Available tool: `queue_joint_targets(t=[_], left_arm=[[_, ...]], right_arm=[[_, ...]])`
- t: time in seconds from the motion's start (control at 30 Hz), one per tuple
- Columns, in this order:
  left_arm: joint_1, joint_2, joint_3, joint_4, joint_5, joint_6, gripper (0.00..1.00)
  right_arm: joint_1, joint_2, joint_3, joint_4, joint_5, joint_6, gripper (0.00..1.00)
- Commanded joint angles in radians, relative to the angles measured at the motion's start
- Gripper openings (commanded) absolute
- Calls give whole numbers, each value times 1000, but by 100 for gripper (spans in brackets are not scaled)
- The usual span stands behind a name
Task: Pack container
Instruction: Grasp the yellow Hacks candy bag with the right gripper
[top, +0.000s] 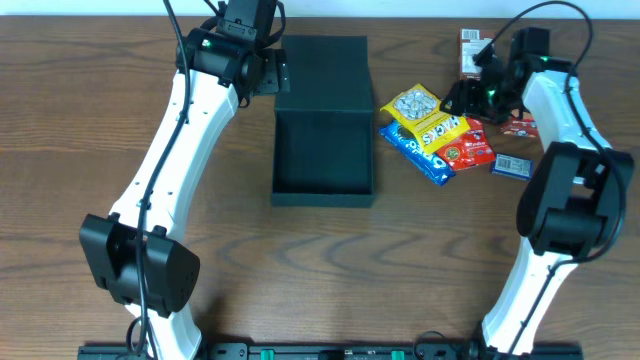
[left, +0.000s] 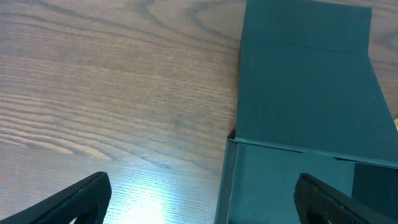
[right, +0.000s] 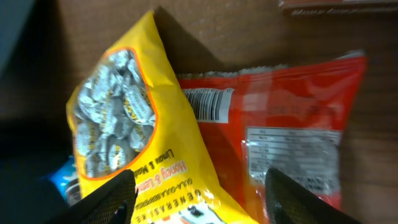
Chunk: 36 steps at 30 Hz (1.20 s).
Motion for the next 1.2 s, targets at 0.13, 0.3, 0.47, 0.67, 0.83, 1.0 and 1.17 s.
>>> queue_joint_targets(t=[0.13,0.3,0.47,0.67,0.83,1.0,1.17], left_arm=[[7,6,-3,2,-10,7,95],[7,6,-3,10,-10,7,95],[7,6,-3,11,-10,7,95],[7,6,-3,11,-10,7,95],[7,6,-3,11,-10,7,95],[7,6,-3,11,-10,7,95],[7,6,-3,12,-10,7,95]], right_arm=[[25,29,11,5,-3,-26,48],[28,29,11,0,-2,-26,19],[28,29,11,-8,-2,-21,1],[27,10,38,-46,-3,-22,1],[26,-18,121,-89,-2,-23,1],[27,-30,222,-147,-3,-23,1],[32,-31,275,-197,-7,-79,2]])
